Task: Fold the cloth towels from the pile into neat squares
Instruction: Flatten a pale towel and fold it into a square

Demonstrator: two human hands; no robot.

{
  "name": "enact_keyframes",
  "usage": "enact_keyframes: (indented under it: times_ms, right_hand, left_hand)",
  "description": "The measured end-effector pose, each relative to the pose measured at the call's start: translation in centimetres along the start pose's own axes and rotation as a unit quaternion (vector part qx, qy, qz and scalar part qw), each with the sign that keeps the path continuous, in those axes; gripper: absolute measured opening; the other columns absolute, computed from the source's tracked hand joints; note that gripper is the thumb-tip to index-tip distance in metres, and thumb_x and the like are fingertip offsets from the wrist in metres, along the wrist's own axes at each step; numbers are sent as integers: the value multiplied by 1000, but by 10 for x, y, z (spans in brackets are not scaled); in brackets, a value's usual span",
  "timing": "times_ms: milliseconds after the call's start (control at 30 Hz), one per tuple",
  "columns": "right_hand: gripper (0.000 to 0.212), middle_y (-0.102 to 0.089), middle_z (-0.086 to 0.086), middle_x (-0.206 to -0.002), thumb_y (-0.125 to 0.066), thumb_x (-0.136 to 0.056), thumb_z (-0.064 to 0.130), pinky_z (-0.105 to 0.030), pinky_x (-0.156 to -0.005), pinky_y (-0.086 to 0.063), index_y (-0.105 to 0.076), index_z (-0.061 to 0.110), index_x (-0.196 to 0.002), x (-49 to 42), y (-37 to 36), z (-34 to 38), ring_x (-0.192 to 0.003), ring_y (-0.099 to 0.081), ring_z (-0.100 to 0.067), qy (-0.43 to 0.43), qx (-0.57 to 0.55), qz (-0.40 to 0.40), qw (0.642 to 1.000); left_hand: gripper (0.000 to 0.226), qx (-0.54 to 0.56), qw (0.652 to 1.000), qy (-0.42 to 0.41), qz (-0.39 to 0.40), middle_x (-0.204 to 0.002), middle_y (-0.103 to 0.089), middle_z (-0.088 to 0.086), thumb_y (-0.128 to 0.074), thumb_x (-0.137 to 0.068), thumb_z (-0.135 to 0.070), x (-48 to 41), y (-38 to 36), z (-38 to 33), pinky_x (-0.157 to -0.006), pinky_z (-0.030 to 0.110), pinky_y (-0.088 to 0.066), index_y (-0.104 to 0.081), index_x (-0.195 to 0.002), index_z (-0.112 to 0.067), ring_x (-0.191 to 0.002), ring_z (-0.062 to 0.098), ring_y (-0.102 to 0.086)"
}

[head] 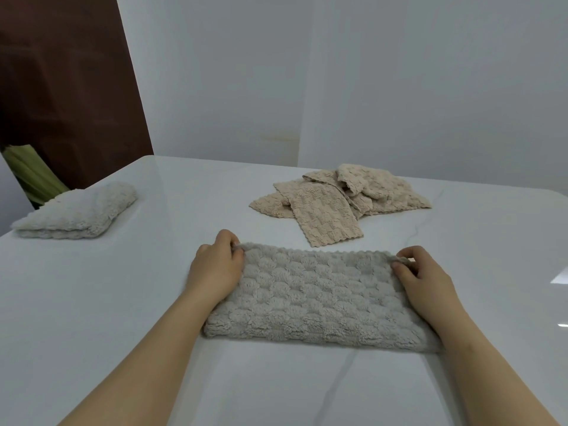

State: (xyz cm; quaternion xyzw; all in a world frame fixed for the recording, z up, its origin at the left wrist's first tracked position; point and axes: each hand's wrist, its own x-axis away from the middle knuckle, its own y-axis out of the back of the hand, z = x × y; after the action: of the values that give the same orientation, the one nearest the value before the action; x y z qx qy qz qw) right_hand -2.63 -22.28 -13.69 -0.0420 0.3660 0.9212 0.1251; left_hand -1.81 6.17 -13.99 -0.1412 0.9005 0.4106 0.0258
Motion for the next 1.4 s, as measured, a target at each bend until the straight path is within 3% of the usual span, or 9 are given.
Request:
enact_keyframes:
  times_ms: [167, 267, 500, 667, 767, 833, 1000, 1233, 1400]
  right_hand:
    - [25, -61, -1, -79, -54, -91, 12, -20, -54, -41, -54, 34, -80, 2, 4, 2, -61, -49, -15, 16, -148, -21, 989]
    - [23, -62, 2, -78, -59, -88, 7, -3, -52, -41, -60, 27, -77, 2, 5, 3, -68, -54, -9, 13, -213, -49, 976]
    - [13, -64, 3, -73, -66, -83, 10, -2, -53, -46, -64, 17, -73, 1, 13, 4, -53, -58, 10, -14, -316, -92, 944]
    - [16, -64, 4, -64, -67, -84, 16, -11, -51, -50, -61, 19, -70, -3, 18, 0, -52, -59, 2, -44, -309, -119, 942]
    - [14, -64, -3, -82, -60, -89, 20, -34, -74, -50, -57, 24, -75, -3, 17, -2, -76, -59, -17, -37, -218, -130, 967]
    - [6, -64, -5, -97, -53, -92, 20, -37, -80, -45, -57, 23, -90, -1, 17, -1, -84, -56, -23, -39, -161, -124, 978]
    - [44, -54, -6, -120, -48, -93, 23, -28, -66, -39, -36, 26, -135, 3, 20, 1, -72, -49, -16, -75, -112, -14, 991]
    - [81, -56, -5, -97, -64, -83, 16, -30, -68, -41, -14, 29, -145, 13, 32, 8, -78, -53, -20, -88, 60, 131, 986]
    - [62, -49, 1, -79, -54, -87, 5, -31, -70, -34, -29, 28, -139, 11, 24, 7, -80, -47, -23, -26, 27, 30, 999]
  left_hand:
    - [10, 220, 975, 20, -21, -77, -50, -4, -44, -96, -15, 0, 4, -3, -54, 24, -32, -46, -90, -24, -61, 12, -41]
    - [19, 318, 947, 33, -31, -81, -53, -3, -53, -93, -17, -2, 4, -1, -67, 28, -40, -49, -77, -28, -72, 15, -47]
    - [19, 394, 915, 66, -62, -74, -59, 3, -63, -87, -18, -3, 6, -2, -81, 39, -46, -57, -69, -18, -77, 20, -53]
    - [17, 357, 930, 43, -76, -71, -57, -1, -64, -86, -20, -3, 4, -7, -76, 38, -45, -56, -72, -23, -75, 20, -53]
    - [12, 371, 927, 34, -33, -74, -59, 3, -56, -92, -19, -1, 5, -9, -71, 39, -48, -52, -90, -31, -70, 23, -56]
    - [16, 354, 934, 28, 39, -76, -58, 3, -50, -95, -22, 1, 6, -8, -68, 35, -46, -48, -97, -38, -68, 22, -54]
    - [16, 181, 974, -21, 132, -92, -62, -5, -64, -86, -20, 6, 3, -9, -73, 24, -45, -61, -82, -35, -81, 16, -57]
    - [34, 19, 996, -62, 58, -133, -50, -7, -54, -91, -20, 10, -10, -15, -89, 21, -34, -53, -125, -26, -116, 12, -49]
    - [34, -106, 987, -120, 25, -137, -43, -6, -48, -94, -23, 13, -13, -15, -84, 28, -41, -51, -127, -25, -114, 17, -50]
